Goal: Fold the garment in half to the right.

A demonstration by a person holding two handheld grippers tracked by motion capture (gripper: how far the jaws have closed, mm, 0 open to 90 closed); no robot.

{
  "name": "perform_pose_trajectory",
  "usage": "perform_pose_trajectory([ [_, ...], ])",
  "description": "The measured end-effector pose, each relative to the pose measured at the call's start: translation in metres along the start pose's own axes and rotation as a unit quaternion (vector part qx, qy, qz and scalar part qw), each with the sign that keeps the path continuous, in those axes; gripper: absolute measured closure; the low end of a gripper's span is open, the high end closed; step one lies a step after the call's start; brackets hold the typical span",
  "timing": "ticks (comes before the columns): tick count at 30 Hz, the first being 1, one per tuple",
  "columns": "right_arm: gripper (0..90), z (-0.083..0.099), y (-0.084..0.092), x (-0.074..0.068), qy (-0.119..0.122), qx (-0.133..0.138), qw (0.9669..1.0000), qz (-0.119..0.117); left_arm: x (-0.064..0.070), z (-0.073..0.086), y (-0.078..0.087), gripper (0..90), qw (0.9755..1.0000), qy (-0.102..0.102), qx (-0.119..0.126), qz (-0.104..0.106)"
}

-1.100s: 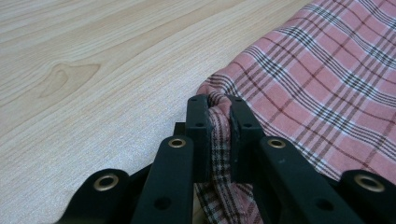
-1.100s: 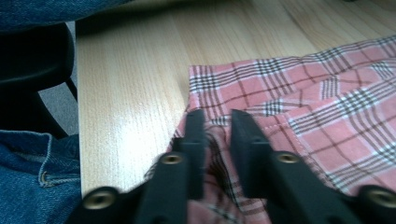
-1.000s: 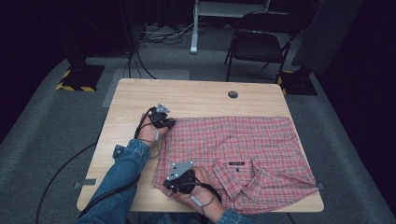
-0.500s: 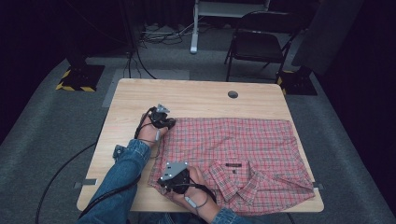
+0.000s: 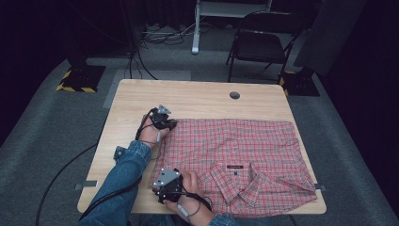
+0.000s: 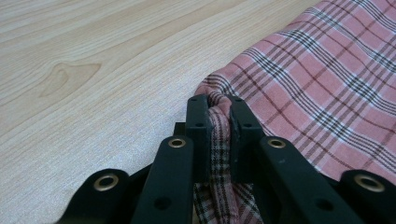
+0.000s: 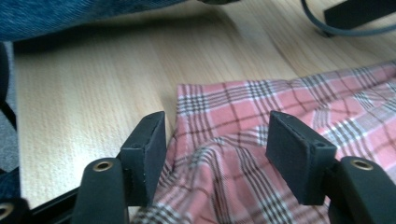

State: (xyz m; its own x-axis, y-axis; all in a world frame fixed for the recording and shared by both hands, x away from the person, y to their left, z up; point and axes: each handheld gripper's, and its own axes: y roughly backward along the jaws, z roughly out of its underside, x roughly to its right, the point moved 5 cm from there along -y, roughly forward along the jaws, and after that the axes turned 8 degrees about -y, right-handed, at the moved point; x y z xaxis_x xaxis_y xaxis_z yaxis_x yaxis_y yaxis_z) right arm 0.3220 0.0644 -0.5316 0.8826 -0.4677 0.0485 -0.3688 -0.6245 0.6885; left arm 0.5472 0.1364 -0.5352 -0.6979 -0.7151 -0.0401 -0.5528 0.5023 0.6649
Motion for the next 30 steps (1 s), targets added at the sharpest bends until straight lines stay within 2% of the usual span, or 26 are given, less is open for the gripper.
perform_pose_trajectory([
  [4,70.5,0.002,0.003,0.003,-0.008,-0.007,0.9998,-0.018,0.000,0.000,0.000,80.8,1.0000,0.001,0.000,0.001],
  [5,75.1,0.003,0.004,0.005,-0.002,-0.007,0.9999,-0.014,0.000,0.000,0.000,80.8,1.0000,0.003,0.000,0.003],
  [7,83.3,0.003,0.005,0.007,-0.010,-0.006,0.9998,-0.015,-0.001,0.000,0.000,80.9,1.0000,0.007,0.001,0.006],
  [10,85.2,0.003,0.007,0.011,-0.034,-0.007,0.9990,-0.029,-0.002,0.000,0.000,81.1,0.9999,0.008,0.001,0.007],
  [12,85.5,0.003,0.008,0.012,-0.041,-0.005,0.9985,-0.035,-0.002,0.000,0.001,81.6,0.9998,0.016,0.001,0.009],
  [14,85.7,0.000,0.012,0.011,-0.040,0.000,0.9985,-0.037,-0.005,0.000,0.003,81.8,0.9997,0.022,-0.005,0.009],
  [17,85.6,-0.007,0.019,0.012,-0.040,0.015,0.9982,-0.042,-0.008,-0.005,0.010,82.3,0.9991,0.039,0.009,0.014],
  [22,85.6,-0.020,0.029,0.015,-0.048,0.039,0.9967,-0.052,-0.013,-0.018,0.025,82.9,0.9987,0.042,0.026,0.011],
  [30,85.6,-0.039,0.038,0.016,-0.045,0.068,0.9949,-0.060,-0.022,-0.030,0.040,83.0,0.9988,0.039,0.031,-0.001],
])
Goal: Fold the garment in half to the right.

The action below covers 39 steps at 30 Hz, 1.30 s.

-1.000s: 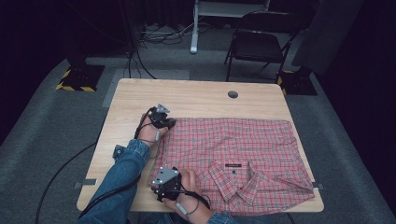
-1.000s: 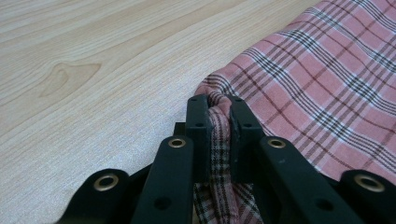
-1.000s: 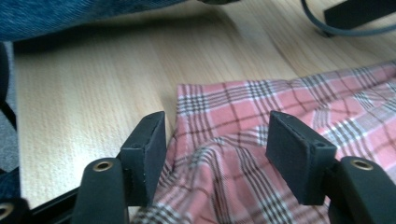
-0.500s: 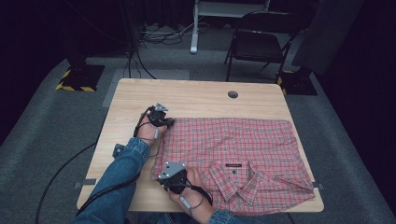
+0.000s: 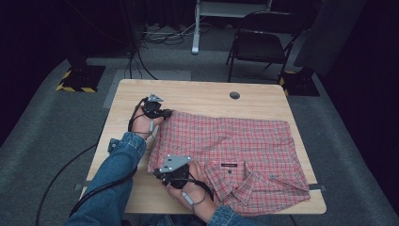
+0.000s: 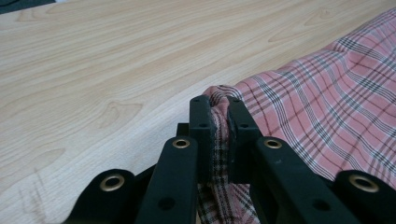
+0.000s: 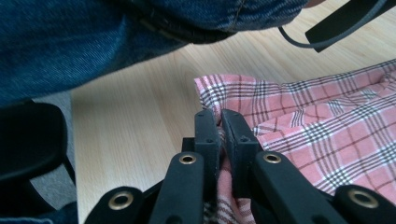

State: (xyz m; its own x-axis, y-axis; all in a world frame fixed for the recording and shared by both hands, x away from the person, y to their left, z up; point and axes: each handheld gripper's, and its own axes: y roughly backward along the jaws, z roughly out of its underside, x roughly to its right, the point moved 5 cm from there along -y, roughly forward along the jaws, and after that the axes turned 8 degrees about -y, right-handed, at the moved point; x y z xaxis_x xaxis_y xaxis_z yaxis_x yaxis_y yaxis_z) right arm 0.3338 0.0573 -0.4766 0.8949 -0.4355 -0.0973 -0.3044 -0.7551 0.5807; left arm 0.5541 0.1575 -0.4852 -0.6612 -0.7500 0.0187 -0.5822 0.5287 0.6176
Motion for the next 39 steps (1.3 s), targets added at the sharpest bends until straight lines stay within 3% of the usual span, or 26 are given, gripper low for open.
perform_pose_trajectory([
  [19,85.5,-0.028,-0.005,-0.012,0.015,0.020,0.9996,-0.015,-0.023,-0.001,0.030,83.0,0.9998,0.010,0.004,-0.019],
  [39,85.5,-0.065,0.005,-0.024,0.021,0.067,0.9971,-0.031,-0.032,-0.024,0.070,82.9,0.9991,0.009,0.033,-0.026],
])
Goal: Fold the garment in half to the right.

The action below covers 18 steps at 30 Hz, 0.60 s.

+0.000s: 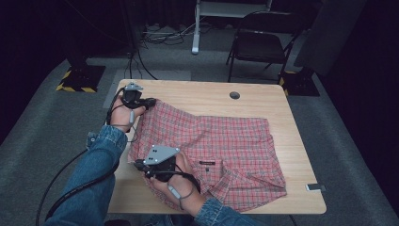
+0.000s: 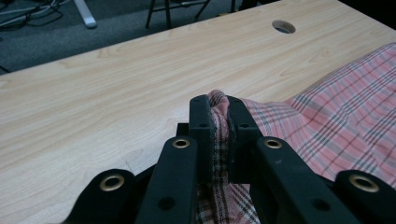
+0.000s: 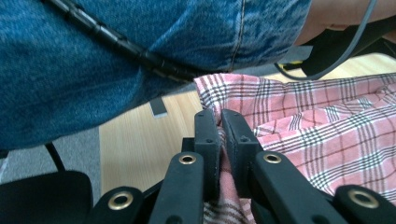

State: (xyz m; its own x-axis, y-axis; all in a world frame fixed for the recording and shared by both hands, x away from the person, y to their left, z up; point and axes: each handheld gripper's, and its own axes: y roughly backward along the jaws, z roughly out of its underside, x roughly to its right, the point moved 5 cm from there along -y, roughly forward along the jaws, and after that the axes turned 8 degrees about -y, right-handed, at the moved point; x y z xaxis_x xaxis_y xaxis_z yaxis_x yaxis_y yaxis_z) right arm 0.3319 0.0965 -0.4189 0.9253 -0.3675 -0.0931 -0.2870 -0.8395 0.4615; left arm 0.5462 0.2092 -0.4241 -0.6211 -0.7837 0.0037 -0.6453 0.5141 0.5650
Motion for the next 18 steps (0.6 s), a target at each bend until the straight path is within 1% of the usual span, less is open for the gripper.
perform_pose_trajectory([
  [3,85.5,-0.008,0.003,-0.002,0.000,0.011,0.9999,-0.001,0.000,-0.008,0.008,82.9,1.0000,-0.002,0.004,0.000],
  [7,85.5,-0.015,0.004,-0.006,0.002,0.017,0.9999,-0.002,-0.001,-0.016,0.016,82.9,1.0000,-0.007,0.005,-0.002],
  [10,85.5,-0.024,0.005,-0.008,0.008,0.023,0.9997,-0.001,-0.003,-0.024,0.025,83.0,0.9999,-0.011,0.008,-0.006],
  [15,85.5,-0.036,0.010,-0.009,0.008,0.038,0.9992,-0.005,-0.004,-0.036,0.037,83.0,0.9997,-0.016,0.014,-0.010],
  [18,85.5,-0.042,0.014,-0.008,0.010,0.046,0.9989,-0.006,-0.003,-0.042,0.041,83.0,0.9996,-0.018,0.019,-0.011],
])
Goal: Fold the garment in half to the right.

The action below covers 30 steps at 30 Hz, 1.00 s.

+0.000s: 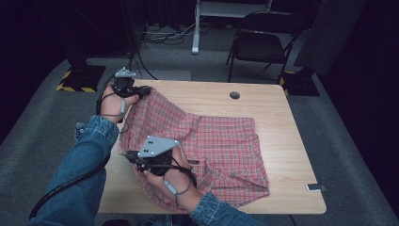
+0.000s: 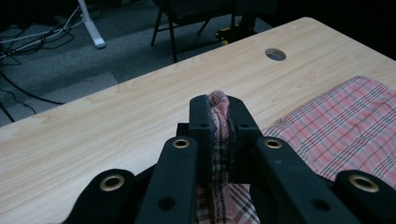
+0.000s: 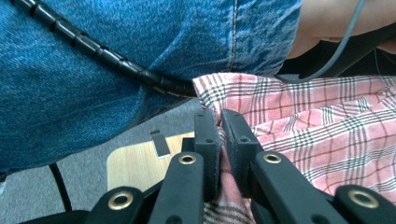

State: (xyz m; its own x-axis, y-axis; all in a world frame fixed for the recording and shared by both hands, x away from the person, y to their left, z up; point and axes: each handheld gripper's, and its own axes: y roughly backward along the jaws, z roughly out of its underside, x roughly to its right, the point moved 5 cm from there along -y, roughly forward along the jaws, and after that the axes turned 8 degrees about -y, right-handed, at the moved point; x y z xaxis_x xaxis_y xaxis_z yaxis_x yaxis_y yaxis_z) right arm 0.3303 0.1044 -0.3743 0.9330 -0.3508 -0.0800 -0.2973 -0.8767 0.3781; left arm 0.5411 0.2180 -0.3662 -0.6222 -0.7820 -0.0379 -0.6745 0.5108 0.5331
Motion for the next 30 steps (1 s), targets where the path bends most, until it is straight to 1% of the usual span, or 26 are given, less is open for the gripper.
perform_pose_trajectory([
  [3,85.5,-0.005,0.006,0.001,0.001,0.010,1.0000,0.000,0.002,-0.007,0.002,83.0,1.0000,0.000,0.004,0.000],
  [8,85.5,-0.011,0.010,0.002,0.001,0.018,0.9998,0.000,0.005,-0.018,0.004,83.0,1.0000,-0.008,0.005,0.000],
  [14,85.5,-0.023,0.008,0.001,0.005,0.032,0.9995,-0.007,-0.001,-0.029,0.016,83.0,0.9999,-0.011,0.010,-0.006],
  [19,85.5,-0.030,0.013,0.003,0.002,0.046,0.9989,-0.008,-0.001,-0.037,0.020,83.0,0.9998,-0.013,0.013,-0.007],
  [24,85.5,-0.032,0.030,0.009,0.000,0.059,0.9982,0.002,0.007,-0.047,0.013,83.1,0.9998,-0.014,0.017,0.000],
  [27,85.5,-0.031,0.043,0.012,0.001,0.066,0.9978,0.010,0.016,-0.054,0.006,83.0,0.9996,-0.011,0.023,0.009],
  [30,85.5,-0.029,0.057,0.017,0.000,0.070,0.9974,0.018,0.027,-0.061,-0.003,83.0,0.9995,-0.014,0.025,0.017],
])
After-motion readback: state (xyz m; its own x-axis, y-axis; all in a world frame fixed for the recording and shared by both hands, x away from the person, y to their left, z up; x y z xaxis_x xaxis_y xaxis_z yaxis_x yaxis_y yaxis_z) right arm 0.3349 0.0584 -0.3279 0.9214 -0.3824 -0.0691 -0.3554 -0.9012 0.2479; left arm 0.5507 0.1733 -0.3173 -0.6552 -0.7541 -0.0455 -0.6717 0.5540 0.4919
